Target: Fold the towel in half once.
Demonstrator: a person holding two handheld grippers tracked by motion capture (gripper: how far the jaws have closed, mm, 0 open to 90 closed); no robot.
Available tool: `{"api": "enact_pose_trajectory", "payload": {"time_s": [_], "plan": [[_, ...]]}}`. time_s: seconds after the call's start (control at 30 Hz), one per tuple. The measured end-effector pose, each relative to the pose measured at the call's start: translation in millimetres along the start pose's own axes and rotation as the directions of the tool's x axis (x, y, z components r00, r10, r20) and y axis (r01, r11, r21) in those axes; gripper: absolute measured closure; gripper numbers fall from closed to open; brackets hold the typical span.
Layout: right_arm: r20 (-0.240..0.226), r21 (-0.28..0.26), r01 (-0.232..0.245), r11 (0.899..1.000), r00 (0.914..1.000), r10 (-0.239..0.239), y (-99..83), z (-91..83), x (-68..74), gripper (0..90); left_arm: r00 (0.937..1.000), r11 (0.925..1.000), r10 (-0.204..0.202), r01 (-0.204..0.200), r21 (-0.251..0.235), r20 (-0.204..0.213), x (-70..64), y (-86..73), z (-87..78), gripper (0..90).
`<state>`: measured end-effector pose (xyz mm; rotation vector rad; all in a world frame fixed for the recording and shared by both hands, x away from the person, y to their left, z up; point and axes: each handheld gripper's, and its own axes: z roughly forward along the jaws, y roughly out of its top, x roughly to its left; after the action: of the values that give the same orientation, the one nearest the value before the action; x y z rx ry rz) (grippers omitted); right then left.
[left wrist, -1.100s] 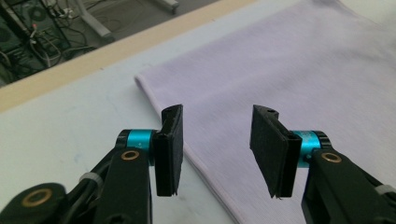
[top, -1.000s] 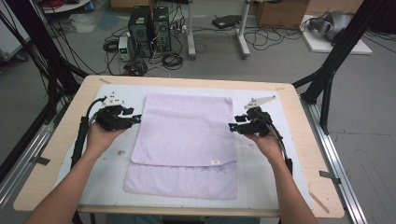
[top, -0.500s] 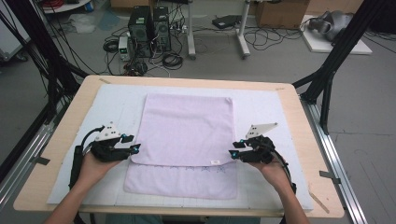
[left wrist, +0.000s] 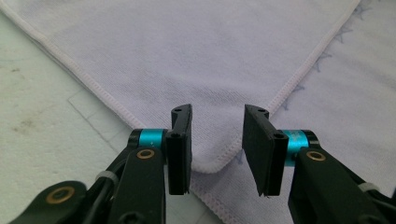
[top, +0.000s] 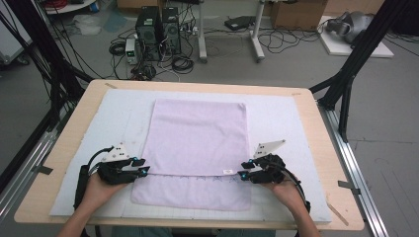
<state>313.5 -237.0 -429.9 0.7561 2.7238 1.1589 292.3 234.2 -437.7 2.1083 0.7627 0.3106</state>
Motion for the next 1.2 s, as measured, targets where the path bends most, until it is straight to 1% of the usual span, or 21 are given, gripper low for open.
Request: {"api": "enact_pose_trajectory", "payload": {"time_s": [0.07,0.17,0.23,0.27,0.37,0.4,0.67,0.8,0.93,1.03,1.1,1.13,1.2], "plan": [[0.001,0.020,0.008,1.000,1.0000,-0.008,-1.4,3.6,0.2,66.3,1.0000,0.9998,0.008,-0.008,0.017,0.005,-1.0,-1.0,2.2,67.5],[0.001,0.031,0.023,0.999,0.9997,-0.023,-1.6,6.5,2.0,77.8,0.9996,0.9988,0.026,-0.026,0.041,0.005,-2.7,-2.5,5.4,77.7],[0.005,0.029,0.030,0.999,0.9995,-0.030,-0.8,6.4,2.2,83.8,0.9995,0.9985,0.032,-0.032,0.044,0.001,-3.9,-3.1,6.1,81.8],[-0.006,0.030,0.025,0.999,0.9997,-0.025,-0.3,6.4,1.3,85.9,0.9994,0.9984,0.035,-0.035,0.045,-0.001,-3.5,-3.1,6.0,83.6],[-0.018,0.032,0.015,0.999,0.9997,-0.014,0.6,5.4,-0.1,87.0,0.9995,0.9986,0.032,-0.031,0.042,-0.010,-4.0,-2.8,6.0,85.9],[-0.018,0.031,0.015,0.999,0.9997,-0.014,1.1,4.8,0.2,87.1,0.9991,0.9983,0.040,-0.039,0.042,-0.014,-4.3,-2.2,5.1,86.3],[-0.027,-0.024,0.012,1.000,0.9996,-0.013,6.4,-10.0,3.6,87.2,0.9992,0.9995,0.028,-0.028,-0.011,-0.030,-4.1,3.8,-11.4,86.7],[-0.046,-0.036,0.024,0.999,0.9986,-0.026,9.2,-16.6,8.1,87.2,0.9982,0.9990,0.045,-0.045,-0.007,-0.039,-7.4,5.9,-18.8,86.7],[-0.061,-0.060,0.029,0.998,0.9976,-0.033,8.4,-25.8,17.0,87.2,0.9985,0.9985,0.041,-0.042,-0.036,-0.037,-16.2,4.5,-32.2,86.7],[-0.066,-0.085,0.047,0.995,0.9964,-0.053,5.2,-35.5,28.8,87.2,0.9979,0.9970,0.055,-0.057,-0.052,-0.035,-27.8,0.8,-44.2,86.7],[-0.071,-0.091,0.058,0.994,0.9954,-0.064,1.9,-42.0,38.2,87.2,0.9974,0.9963,0.067,-0.068,-0.052,-0.027,-37.7,-3.0,-50.2,86.7],[-0.072,-0.088,0.070,0.994,0.9945,-0.077,-0.1,-44.6,43.0,87.2,0.9967,0.9957,0.077,-0.078,-0.049,-0.024,-42.7,-5.2,-52.3,86.7],[-0.075,-0.092,0.078,0.993,0.9936,-0.085,-5.3,-49.3,52.4,87.3,0.9957,0.9951,0.091,-0.091,-0.038,-0.021,-51.8,-10.4,-55.0,86.6]]}}
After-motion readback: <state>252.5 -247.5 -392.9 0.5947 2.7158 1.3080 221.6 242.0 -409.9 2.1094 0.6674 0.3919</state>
